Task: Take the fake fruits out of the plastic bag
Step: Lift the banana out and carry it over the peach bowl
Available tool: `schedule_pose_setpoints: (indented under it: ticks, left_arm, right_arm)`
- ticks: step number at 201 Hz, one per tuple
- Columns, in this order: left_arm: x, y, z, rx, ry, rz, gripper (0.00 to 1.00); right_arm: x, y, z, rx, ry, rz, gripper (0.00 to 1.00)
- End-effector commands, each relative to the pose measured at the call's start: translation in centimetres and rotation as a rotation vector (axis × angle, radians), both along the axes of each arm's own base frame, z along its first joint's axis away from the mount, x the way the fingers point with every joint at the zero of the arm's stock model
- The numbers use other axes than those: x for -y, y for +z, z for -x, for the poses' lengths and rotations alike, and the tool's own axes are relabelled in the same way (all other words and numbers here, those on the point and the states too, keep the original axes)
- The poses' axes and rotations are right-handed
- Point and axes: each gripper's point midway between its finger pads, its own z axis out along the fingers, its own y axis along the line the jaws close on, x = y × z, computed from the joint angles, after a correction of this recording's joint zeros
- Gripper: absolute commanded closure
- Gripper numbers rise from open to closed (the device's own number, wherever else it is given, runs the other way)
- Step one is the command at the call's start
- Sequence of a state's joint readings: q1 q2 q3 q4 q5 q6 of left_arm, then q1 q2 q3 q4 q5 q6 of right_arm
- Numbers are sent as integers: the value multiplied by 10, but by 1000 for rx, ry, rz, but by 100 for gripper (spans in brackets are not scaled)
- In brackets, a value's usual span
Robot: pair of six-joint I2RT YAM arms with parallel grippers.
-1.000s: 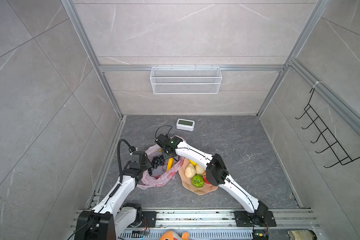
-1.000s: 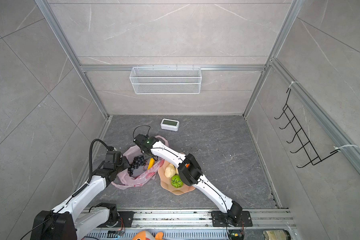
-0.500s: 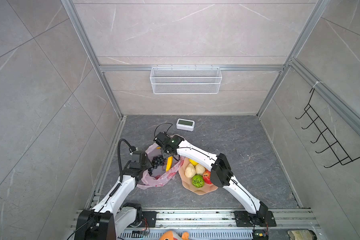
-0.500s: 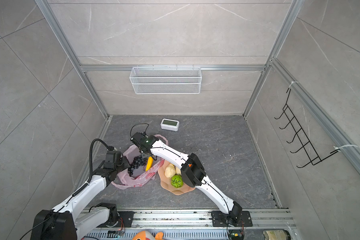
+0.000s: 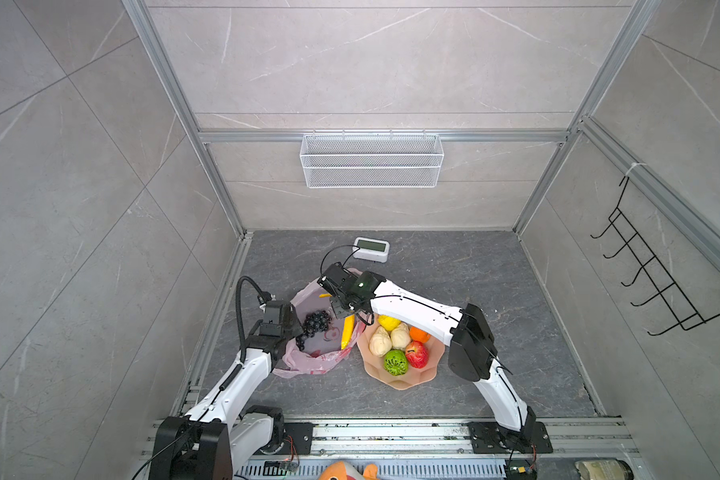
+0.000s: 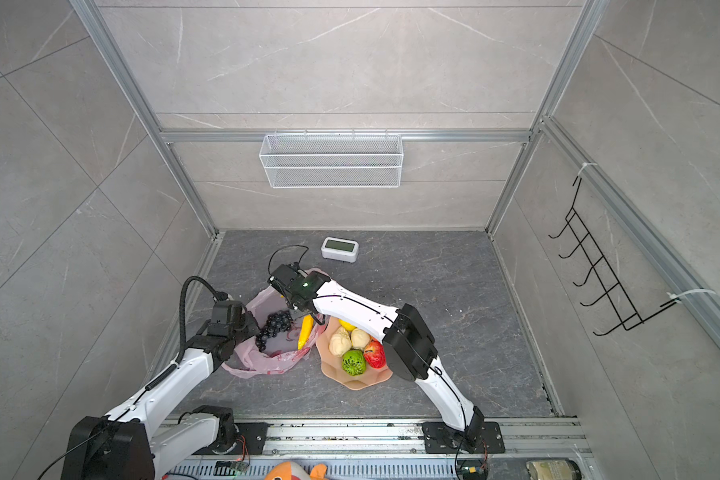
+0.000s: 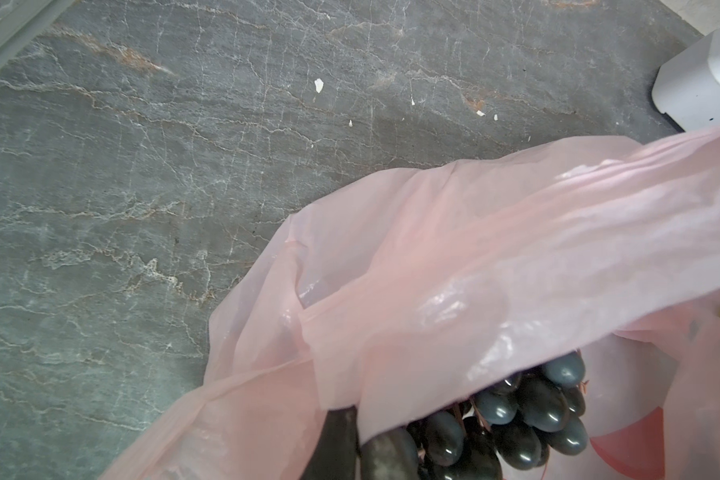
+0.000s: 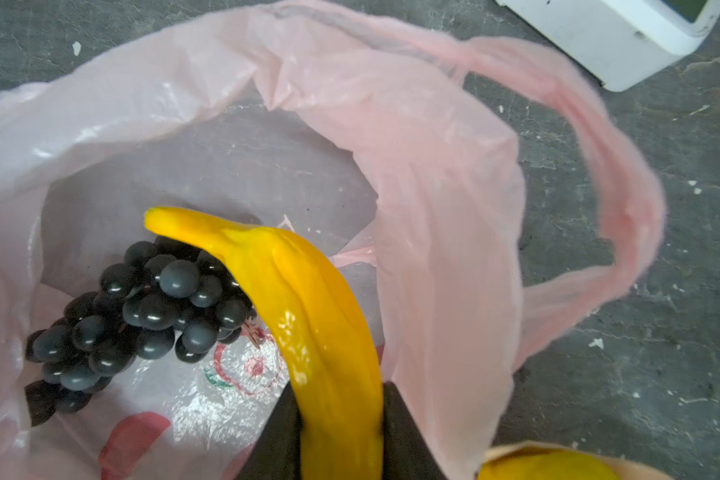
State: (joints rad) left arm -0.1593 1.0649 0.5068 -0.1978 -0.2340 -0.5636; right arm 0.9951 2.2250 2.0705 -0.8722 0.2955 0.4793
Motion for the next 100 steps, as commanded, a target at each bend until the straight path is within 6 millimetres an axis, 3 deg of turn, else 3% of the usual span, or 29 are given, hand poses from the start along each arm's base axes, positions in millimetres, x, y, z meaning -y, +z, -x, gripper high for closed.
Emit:
schedule_pose_setpoints:
  ticks: [1,68,100]
  left_arm:
    - [0,16,-11,49,-1,-11,100]
    - [0,14,-12,40,0,-12,100]
    - [1,12,-10,34,3,-5,100]
  right_arm:
    - [-2,32,7,42,-4,-75,77]
    - [19,48,28,37,-7,-112,77]
    - [39,61,34,40,-49,-98,77]
